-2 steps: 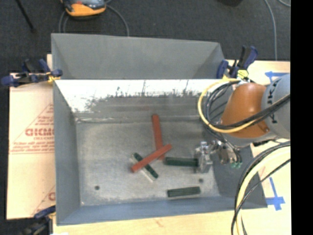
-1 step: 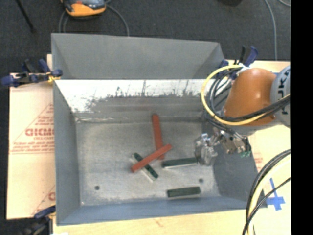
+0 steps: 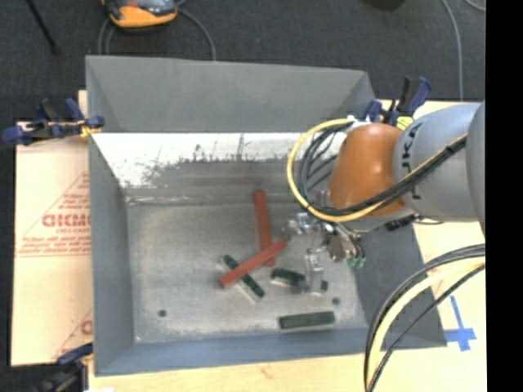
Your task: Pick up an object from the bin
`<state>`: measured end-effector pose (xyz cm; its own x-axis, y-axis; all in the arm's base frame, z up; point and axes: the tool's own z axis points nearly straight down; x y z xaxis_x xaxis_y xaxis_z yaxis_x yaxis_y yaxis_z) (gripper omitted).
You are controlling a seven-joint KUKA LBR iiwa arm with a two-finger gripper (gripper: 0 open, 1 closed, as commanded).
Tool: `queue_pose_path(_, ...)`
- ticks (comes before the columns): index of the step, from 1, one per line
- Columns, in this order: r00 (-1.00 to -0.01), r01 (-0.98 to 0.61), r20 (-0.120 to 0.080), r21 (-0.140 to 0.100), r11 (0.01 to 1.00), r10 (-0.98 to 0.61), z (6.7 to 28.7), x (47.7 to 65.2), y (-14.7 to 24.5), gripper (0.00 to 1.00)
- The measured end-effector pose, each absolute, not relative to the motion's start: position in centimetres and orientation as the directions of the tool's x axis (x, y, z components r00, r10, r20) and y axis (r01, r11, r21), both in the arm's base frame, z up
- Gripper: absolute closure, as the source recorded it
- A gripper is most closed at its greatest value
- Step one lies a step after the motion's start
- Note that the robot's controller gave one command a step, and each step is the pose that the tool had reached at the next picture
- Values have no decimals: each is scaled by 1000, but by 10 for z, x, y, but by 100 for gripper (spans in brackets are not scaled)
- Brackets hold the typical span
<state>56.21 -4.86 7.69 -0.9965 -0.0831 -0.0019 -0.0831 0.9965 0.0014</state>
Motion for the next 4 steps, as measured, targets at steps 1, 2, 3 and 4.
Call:
queue_pose_path(1, -997, -82, -5, 0, 997, -82, 80, 562, -50, 0)
queue_pose_path(2, -1000, 27, -6, 0, 1000, 27, 72, 597, -1, 100)
queue_pose_path(3, -1000, 26, -5, -1, 1000, 26, 72, 597, -1, 100)
queue_pose_path(4, -1000, 30, 3, 0, 1000, 30, 118, 602, -1, 100)
